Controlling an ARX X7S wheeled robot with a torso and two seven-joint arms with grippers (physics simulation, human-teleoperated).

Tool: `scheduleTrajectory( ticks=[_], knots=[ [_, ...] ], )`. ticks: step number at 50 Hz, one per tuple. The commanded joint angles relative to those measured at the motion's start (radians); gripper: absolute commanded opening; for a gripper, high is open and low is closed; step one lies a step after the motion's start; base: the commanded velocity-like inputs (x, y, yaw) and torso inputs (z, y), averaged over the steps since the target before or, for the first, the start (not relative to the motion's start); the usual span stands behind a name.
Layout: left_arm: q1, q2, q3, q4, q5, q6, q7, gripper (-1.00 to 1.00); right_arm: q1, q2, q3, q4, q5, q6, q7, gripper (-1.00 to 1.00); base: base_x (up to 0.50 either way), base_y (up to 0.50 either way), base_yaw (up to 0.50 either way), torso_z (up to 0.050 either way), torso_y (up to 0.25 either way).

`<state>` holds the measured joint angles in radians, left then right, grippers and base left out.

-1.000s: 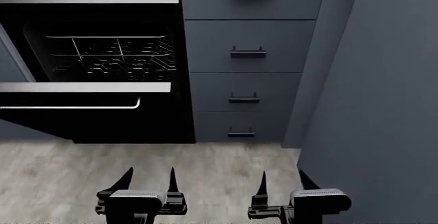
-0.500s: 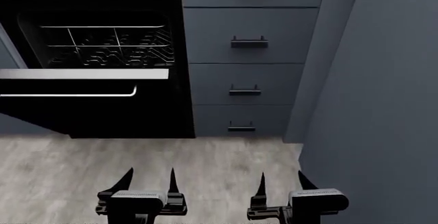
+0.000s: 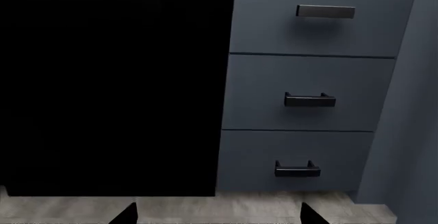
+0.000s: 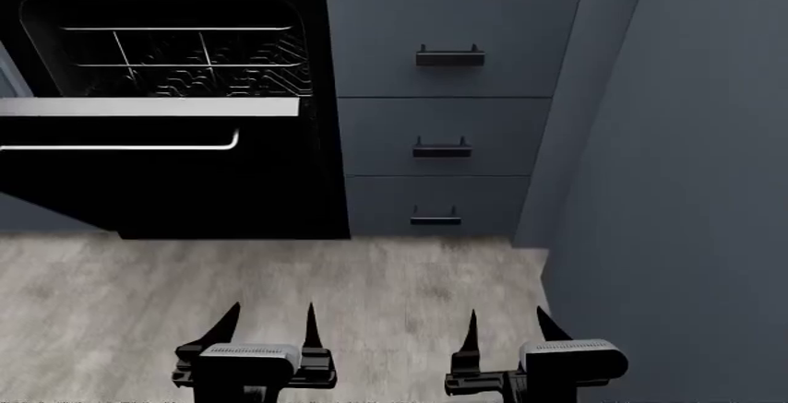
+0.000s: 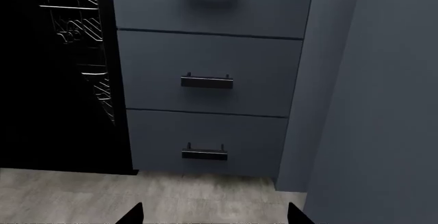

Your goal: Close the dishwasher door

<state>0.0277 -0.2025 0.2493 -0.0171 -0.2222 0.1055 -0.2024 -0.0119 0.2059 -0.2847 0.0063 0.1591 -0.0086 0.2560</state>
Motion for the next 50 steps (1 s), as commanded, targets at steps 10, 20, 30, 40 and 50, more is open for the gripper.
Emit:
scheduleTrajectory(
  ticks=[10, 20, 30, 40, 50],
  knots=[
    [-0.001, -0.008, 0.012, -0.002, -0.009, 0.008, -0.002, 1.0, 0.005, 0.005, -0.01, 0.009, 0.001, -0.005, 0.011, 1.0, 0.0, 0.0, 0.0, -0.05, 0.0],
    [0.0, -0.014, 0.015, 0.006, -0.013, 0.008, -0.006, 1.0, 0.004, 0.011, -0.018, -0.002, -0.006, 0.002, 0.021, 1.0, 0.0, 0.0, 0.0, -0.05, 0.0],
    [0.017, -0.024, 0.016, 0.022, -0.018, 0.016, -0.012, 1.0, -0.011, 0.018, -0.027, -0.037, -0.012, 0.009, 0.035, 1.0, 0.0, 0.0, 0.0, -0.05, 0.0],
    [0.013, -0.029, 0.023, 0.035, -0.016, 0.008, -0.021, 1.0, -0.006, 0.026, -0.03, -0.034, -0.005, 0.001, 0.031, 1.0, 0.0, 0.0, 0.0, -0.05, 0.0],
    [-0.007, -0.024, 0.024, 0.008, -0.008, 0.026, -0.032, 1.0, 0.018, 0.029, -0.032, -0.014, -0.004, -0.001, 0.033, 1.0, 0.0, 0.0, 0.0, -0.05, 0.0]
  ],
)
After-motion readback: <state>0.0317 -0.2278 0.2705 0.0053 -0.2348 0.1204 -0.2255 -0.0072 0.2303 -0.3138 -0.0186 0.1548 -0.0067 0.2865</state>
